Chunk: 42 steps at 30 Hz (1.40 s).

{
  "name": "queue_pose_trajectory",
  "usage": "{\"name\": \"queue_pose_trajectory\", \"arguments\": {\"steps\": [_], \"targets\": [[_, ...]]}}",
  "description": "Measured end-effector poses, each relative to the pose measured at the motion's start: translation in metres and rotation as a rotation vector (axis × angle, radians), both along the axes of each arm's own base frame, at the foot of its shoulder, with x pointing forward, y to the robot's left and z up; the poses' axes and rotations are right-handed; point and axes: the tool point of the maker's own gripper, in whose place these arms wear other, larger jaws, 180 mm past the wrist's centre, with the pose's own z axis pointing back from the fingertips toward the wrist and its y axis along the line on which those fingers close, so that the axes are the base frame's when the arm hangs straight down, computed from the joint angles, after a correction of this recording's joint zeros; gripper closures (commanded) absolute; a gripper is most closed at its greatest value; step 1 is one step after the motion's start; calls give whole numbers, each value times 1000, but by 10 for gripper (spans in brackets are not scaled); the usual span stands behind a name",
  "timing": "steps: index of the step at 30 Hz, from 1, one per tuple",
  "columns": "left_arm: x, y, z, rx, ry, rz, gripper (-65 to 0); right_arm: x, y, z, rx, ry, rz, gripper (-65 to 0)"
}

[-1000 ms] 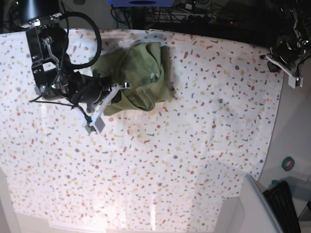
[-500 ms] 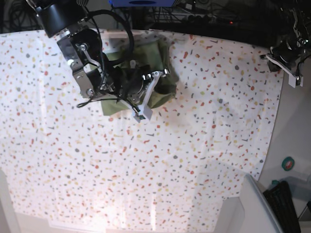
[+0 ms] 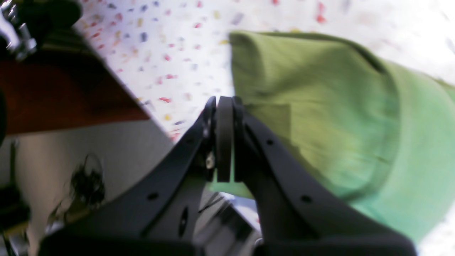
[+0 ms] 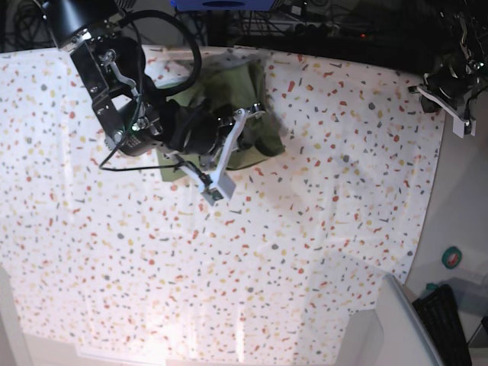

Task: Layout the t-shirt on the table in an organized manner, then fold the t-shirt properly
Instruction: 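Flatten and tuck the folded bundle with the right gripper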

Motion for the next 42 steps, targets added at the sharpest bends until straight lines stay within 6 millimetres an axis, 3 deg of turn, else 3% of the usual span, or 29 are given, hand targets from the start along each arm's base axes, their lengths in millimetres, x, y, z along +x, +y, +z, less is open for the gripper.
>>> {"name": "queue_pose_trajectory", "arguments": {"steps": [3, 5, 15, 20, 24, 28, 34, 42], "targets": [[2, 0, 1, 1, -2, -2, 0, 20, -25, -14, -42, 22, -81, 0], [2, -2, 0, -2, -2, -5, 0, 25, -29, -21, -62, 31, -85, 0], [3, -2, 0, -2, -4, -6, 0, -1, 35, -67, -112, 150, 115, 0], [2, -1, 0, 0, -3, -2, 0, -6, 59, -65, -110, 141, 180, 0], [0, 0, 0, 0, -2, 0, 0, 0, 55, -38, -77, 53, 183, 0], [0, 0, 0, 1, -2, 1, 0, -16, 36, -21, -77, 16, 216, 0], [0, 0, 0, 1, -2, 0, 0, -6, -9, -41, -97, 86, 48, 0], [2, -3, -1, -4, -3, -5, 0, -17, 6, -79, -90, 191, 18, 0]]}}
